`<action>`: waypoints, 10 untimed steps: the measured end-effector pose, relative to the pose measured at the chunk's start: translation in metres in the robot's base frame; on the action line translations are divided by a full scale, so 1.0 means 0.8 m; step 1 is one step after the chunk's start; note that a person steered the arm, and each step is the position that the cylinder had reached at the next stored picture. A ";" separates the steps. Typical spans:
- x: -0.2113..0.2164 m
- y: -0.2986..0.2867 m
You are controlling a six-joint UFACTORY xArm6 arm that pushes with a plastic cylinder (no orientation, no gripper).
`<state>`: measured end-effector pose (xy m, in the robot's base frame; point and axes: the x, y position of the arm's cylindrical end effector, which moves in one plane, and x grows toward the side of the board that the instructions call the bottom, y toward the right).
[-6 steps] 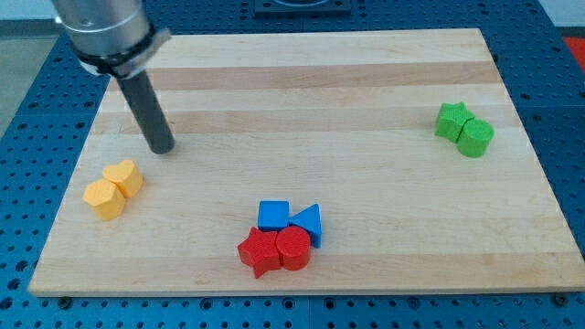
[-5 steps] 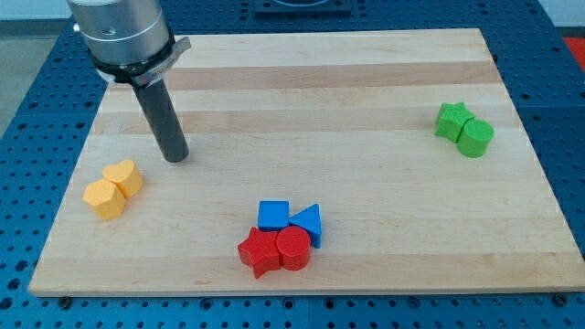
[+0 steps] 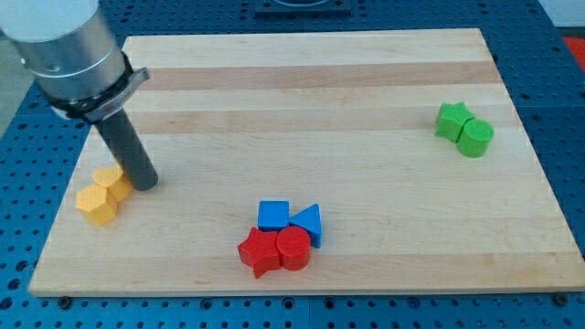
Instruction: Move the yellow blocks towards the downside
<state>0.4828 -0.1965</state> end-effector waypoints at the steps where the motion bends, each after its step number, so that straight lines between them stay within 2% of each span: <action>1: -0.042 0.008; 2: -0.054 -0.010; 3: -0.039 -0.023; 5: 0.031 -0.023; 6: 0.028 -0.019; 7: -0.014 -0.005; 8: -0.042 -0.026; 10: -0.020 -0.099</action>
<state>0.4671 -0.2758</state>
